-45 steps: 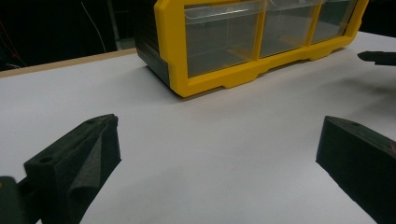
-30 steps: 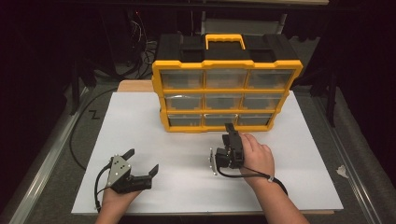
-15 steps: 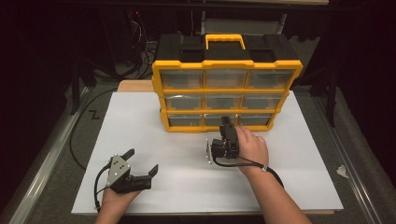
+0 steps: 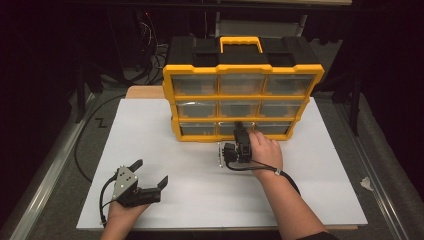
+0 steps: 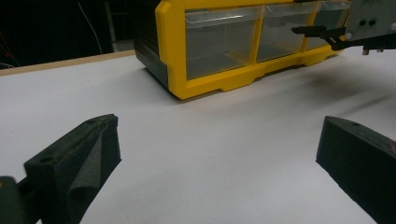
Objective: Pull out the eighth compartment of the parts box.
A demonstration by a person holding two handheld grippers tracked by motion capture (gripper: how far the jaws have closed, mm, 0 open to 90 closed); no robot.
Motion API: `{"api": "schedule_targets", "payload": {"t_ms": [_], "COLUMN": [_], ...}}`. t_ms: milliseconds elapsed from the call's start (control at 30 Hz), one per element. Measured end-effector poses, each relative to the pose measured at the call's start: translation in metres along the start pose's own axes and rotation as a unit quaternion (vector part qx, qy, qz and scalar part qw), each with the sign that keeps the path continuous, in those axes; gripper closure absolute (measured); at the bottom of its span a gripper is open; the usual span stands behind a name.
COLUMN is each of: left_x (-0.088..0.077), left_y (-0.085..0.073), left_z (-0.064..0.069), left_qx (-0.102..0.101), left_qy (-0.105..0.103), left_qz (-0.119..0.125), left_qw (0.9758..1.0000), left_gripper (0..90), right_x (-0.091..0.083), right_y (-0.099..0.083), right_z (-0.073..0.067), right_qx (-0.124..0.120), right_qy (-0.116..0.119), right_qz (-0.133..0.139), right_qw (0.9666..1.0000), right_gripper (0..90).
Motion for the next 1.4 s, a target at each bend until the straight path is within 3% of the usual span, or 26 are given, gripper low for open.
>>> {"api": "schedule_targets", "payload": {"t_ms": [267,367,500,700,900,1033,1400], "left_x": [0.000,0.000,0.000,0.001,0.001,0.001,0.001], "left_y": [-0.001,-0.001,-0.001,-0.002,-0.002,-0.002,-0.002], "left_z": [0.001,0.001,0.001,0.001,0.000,0.000,0.001], "left_qx": [0.001,0.003,0.001,0.002,0.003,0.002,0.004], "left_qy": [-0.002,-0.001,0.000,0.000,0.000,0.001,-0.001], "left_qz": [-0.003,-0.003,-0.002,-0.003,-0.004,-0.005,-0.006], "left_qw": [1.0000,1.0000,1.0000,1.0000,1.0000,1.0000,1.0000], "left_gripper": [0.6,0.6,0.6,0.6,0.6,0.6,0.6], "right_x": [0.002,0.002,0.003,0.003,0.003,0.000,-0.020], "right_y": [0.004,0.005,0.006,0.006,0.005,0.004,0.005], "right_z": [-0.001,-0.001,-0.004,-0.003,-0.002,0.001,-0.002], "right_qx": [-0.003,0.006,0.007,0.006,0.017,0.010,0.008], "right_qy": [-0.007,-0.031,-0.050,-0.064,-0.057,-0.056,-0.051], "right_qz": [-0.002,-0.006,-0.007,-0.011,-0.003,-0.002,0.011], "right_qw": [1.0000,0.9995,0.9987,0.9979,0.9982,0.9984,0.9986], "right_gripper": [63.0,69.9,70.5,77.3,78.6,78.8,78.8]}}
Point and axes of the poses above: each handheld gripper's, and its own axes: x roughly forward along the jaws, y roughly out of its top, z roughly to its right, the point moved 6 cm from there along x, roughly forward along the jaws, and after that the axes turned 3 degrees about z, right-handed, at the moved point
